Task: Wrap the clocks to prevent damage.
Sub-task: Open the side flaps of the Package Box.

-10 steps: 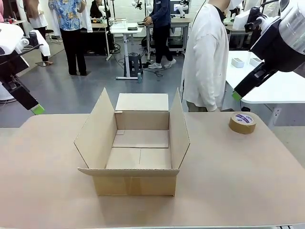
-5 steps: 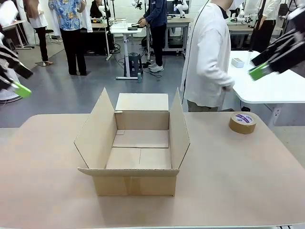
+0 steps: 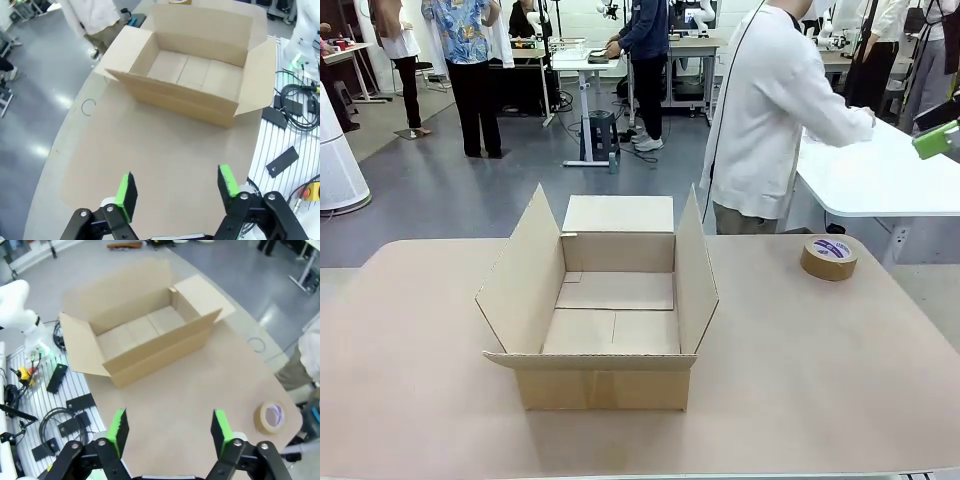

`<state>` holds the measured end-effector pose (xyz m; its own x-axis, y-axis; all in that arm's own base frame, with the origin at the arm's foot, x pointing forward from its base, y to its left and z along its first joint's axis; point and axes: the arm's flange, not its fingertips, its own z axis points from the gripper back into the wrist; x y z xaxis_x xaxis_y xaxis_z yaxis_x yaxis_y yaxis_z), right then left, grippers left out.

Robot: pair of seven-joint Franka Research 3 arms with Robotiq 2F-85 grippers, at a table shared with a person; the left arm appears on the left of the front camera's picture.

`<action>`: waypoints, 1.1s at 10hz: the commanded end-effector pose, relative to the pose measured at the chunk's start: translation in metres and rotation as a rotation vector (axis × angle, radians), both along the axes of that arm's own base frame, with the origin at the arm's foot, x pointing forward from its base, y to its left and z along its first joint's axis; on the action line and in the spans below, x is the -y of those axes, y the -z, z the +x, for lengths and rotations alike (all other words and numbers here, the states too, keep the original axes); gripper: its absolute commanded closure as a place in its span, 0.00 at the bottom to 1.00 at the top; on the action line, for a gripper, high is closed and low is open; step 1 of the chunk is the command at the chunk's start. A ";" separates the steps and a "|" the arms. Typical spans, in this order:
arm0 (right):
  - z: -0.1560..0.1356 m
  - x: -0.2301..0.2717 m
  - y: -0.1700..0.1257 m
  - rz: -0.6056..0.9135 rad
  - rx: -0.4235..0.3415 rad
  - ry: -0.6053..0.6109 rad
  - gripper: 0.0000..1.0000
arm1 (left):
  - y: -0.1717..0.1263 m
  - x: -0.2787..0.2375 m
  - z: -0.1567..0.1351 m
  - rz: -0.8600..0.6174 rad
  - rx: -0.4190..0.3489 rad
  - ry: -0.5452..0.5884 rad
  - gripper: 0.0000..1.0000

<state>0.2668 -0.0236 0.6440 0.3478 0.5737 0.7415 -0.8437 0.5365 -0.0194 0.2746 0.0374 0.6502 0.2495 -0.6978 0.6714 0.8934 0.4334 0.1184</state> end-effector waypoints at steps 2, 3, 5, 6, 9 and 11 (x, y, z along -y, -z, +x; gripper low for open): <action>-0.005 -0.007 0.009 -0.023 -0.039 0.016 1.00 | -0.008 -0.014 0.004 0.019 -0.030 -0.006 0.65; -0.006 -0.005 0.008 -0.027 -0.050 -0.012 1.00 | 0.000 -0.018 -0.002 0.014 -0.029 -0.002 1.00; -0.007 -0.005 0.007 -0.006 -0.066 -0.043 0.98 | 0.002 -0.021 0.005 0.018 -0.043 0.052 1.00; -0.009 -0.005 0.006 0.016 -0.068 -0.067 1.00 | 0.001 -0.022 0.013 0.002 -0.055 0.079 1.00; -0.010 -0.002 0.007 0.026 -0.056 -0.066 1.00 | 0.013 -0.027 0.019 -0.068 -0.037 0.164 1.00; -0.008 -0.001 0.008 0.051 -0.038 -0.064 1.00 | 0.015 -0.028 0.028 -0.065 -0.027 0.196 1.00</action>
<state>0.2563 -0.0208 0.6392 0.3678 0.5756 0.7303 -0.8637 0.5025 0.0389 0.2975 0.0593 0.6318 0.1580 -0.6952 0.7013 0.9547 0.2888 0.0712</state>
